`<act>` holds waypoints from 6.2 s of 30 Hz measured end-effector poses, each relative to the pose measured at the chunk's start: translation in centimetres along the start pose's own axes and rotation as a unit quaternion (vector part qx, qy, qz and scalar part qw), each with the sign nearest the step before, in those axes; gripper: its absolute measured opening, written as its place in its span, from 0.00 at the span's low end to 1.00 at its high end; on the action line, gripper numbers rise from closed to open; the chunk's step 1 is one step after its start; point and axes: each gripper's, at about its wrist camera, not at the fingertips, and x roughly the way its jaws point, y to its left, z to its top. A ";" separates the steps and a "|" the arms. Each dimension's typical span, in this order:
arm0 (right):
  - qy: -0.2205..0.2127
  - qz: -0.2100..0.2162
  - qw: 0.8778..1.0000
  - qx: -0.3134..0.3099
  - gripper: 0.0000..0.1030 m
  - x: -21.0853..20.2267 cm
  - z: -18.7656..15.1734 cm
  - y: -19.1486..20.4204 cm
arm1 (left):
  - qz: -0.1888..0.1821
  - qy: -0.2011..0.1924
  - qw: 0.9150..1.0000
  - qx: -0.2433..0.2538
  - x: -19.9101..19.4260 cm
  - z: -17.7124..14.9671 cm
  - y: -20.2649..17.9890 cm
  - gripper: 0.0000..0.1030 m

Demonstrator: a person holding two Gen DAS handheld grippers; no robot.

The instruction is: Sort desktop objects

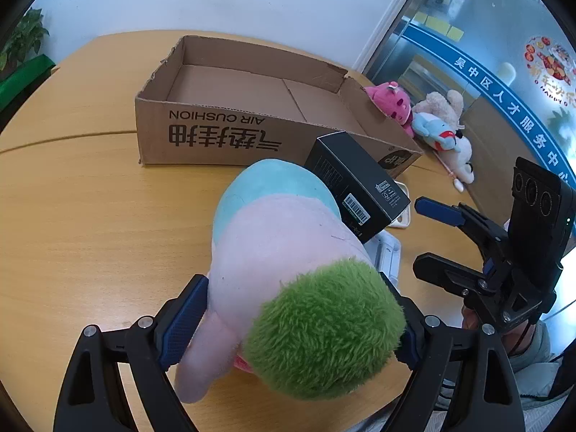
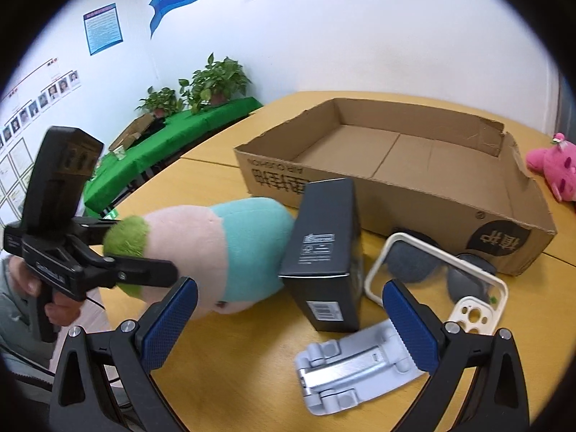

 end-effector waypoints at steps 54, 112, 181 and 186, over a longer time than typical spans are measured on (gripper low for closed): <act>-0.030 0.176 0.941 0.289 1.00 2.6 6.6 -8.8 | -0.138 -0.163 0.975 0.062 0.0 8.2 -3.5 0.68; -0.013 0.113 0.991 0.071 0.92 30.2 24.3 -14.7 | 0.076 -0.044 0.996 -0.033 15.9 30.4 18.1 0.72; 0.043 -0.131 0.985 0.100 0.62 2.4 4.5 -17.9 | 0.164 -0.063 0.984 -0.036 12.4 18.7 16.6 0.01; 0.008 -0.120 0.989 0.091 0.64 0.8 4.9 -17.6 | 0.178 -0.095 0.979 -0.025 10.7 18.8 16.4 0.02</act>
